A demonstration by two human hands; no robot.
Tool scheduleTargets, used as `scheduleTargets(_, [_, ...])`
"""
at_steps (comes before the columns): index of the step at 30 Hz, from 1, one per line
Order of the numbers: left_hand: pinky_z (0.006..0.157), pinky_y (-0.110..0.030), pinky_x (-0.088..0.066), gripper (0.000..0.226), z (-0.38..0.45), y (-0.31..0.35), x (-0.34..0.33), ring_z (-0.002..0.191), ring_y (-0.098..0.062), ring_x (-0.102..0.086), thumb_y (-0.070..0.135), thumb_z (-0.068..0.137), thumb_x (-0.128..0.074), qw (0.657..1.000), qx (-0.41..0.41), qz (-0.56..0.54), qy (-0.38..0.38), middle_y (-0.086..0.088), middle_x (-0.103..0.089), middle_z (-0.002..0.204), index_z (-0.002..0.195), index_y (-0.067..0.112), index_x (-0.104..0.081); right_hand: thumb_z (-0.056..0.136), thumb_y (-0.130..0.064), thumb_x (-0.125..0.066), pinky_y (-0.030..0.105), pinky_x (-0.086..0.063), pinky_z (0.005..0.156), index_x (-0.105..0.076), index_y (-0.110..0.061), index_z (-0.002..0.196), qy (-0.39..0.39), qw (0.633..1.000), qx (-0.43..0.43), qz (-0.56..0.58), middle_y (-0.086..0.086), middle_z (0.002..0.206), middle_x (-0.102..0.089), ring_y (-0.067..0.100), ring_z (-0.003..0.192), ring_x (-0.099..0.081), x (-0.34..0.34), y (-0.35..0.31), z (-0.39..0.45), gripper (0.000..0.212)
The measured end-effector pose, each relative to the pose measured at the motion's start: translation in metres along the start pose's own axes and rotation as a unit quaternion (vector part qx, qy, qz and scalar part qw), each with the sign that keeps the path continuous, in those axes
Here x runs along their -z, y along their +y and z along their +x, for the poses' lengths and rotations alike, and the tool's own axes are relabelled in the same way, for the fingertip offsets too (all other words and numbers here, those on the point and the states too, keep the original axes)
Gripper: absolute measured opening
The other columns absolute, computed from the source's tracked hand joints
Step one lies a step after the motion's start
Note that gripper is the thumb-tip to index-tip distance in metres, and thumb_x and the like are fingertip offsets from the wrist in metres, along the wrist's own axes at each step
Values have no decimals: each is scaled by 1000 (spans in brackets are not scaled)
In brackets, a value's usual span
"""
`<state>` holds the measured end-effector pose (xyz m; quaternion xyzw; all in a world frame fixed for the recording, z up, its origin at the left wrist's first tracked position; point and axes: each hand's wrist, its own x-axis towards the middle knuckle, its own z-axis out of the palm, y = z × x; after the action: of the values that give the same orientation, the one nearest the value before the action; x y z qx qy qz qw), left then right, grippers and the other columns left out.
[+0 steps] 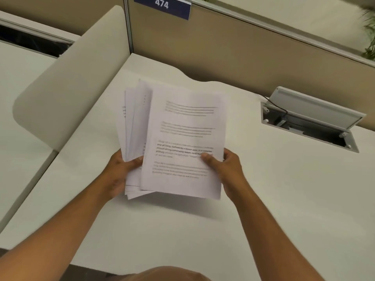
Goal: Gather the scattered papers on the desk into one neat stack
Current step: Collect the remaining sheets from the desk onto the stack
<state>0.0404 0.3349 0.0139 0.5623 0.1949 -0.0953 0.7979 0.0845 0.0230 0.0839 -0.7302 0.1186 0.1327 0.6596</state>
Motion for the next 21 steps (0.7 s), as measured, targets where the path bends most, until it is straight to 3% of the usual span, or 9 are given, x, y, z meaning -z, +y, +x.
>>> scheduleTargets(3, [93, -47, -69, 63, -2, 0, -5, 123, -31, -80, 24, 84, -91, 1000, 2, -7, -25, -10, -82, 137, 145, 22, -72, 82, -26, -92, 48, -67, 86, -61, -12, 115, -2, 999, -39, 6, 7, 117, -80, 30, 101, -81, -12, 4, 8, 48])
scheduleTargets(5, [93, -46, -69, 52, -5, 0, -6, 124, -30, -80, 26, 94, -81, 1000, 1, -2, -24, -10, -81, 139, 146, 22, -72, 84, -19, -91, 48, -66, 88, -54, -15, 128, -51, 995, -62, 56, 6, 123, -79, 30, 106, -80, -17, 5, 16, 58])
scheduleTargets(7, [96, -47, -69, 45, -7, 2, -3, 126, -29, -79, 41, 103, -68, 999, 24, -23, 1, -7, -81, 140, 145, 26, -72, 88, -12, -86, 48, -65, 93, -57, -19, 137, -97, 993, -45, 46, 2, 125, -79, 27, 110, -79, -25, 5, 23, 57])
scheduleTargets(10, [117, -58, -54, 64, -11, 6, 8, 137, -33, -72, 61, 101, -58, 994, 74, -81, 13, -6, -77, 147, 155, 27, -65, 91, -9, -81, 49, -63, 97, -66, -20, 133, -106, 994, 4, -14, 0, 123, -80, 25, 109, -79, -47, 5, 32, 46])
scheduleTargets(15, [115, -61, -56, 61, -13, 6, 29, 129, -34, -76, 12, 91, -82, 996, 19, -14, 87, -8, -81, 139, 150, 15, -67, 94, -16, -79, 45, -64, 93, -70, -16, 127, -97, 993, 31, -56, 2, 117, -81, 20, 105, -78, -80, 3, 50, 34])
scheduleTargets(18, [113, -56, -56, 54, -9, 4, 43, 129, -35, -76, 0, 98, -76, 994, 8, -17, 109, -8, -81, 139, 150, 14, -66, 103, -37, -66, 44, -58, 87, -73, -11, 109, -4, 981, 80, -179, 6, 106, -79, 19, 98, -73, -87, 7, 65, 27])
scheduleTargets(19, [114, -56, -55, 54, -7, 3, 47, 129, -36, -75, -1, 99, -75, 993, 5, -22, 115, -10, -80, 141, 151, 12, -66, 106, -39, -61, 38, -54, 89, -73, -13, 113, 39, 964, 104, -242, 4, 113, -78, 20, 106, -71, -86, 11, 70, 30])
scheduleTargets(21, [117, -57, -53, 55, -3, 2, 55, 130, -37, -74, -1, 100, -73, 992, 6, -27, 122, -12, -77, 144, 153, 11, -64, 107, -39, -58, 34, -46, 107, -65, -11, 135, 88, 923, 131, -351, 6, 138, -68, 25, 132, -60, -81, 21, 79, 41])
